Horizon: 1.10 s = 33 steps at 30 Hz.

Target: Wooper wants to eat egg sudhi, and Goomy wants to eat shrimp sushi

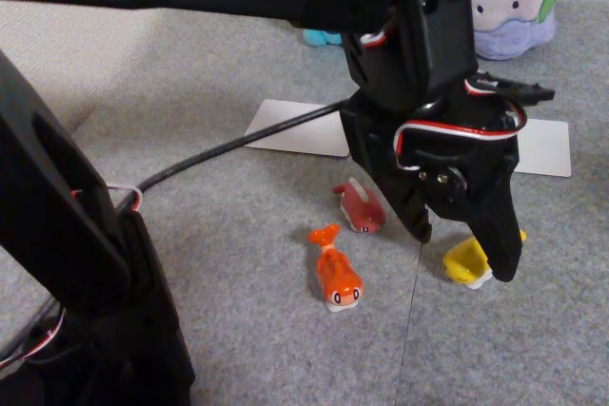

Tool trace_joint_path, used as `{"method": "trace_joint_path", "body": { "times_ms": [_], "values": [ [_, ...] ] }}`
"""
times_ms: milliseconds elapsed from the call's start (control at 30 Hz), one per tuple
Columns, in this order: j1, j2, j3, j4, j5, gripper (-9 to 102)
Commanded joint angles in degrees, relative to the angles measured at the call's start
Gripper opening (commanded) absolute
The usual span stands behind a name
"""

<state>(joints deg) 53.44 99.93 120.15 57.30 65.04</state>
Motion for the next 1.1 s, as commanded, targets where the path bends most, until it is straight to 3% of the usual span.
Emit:
{"method": "trace_joint_path", "body": {
  "times_ms": [0,1067],
  "values": [
    [-0.4,-0.3,-3.3,-1.0,0.4,25],
    [-1.0,-10.8,-3.4,-11.8,0.4,24]
  ]
}}
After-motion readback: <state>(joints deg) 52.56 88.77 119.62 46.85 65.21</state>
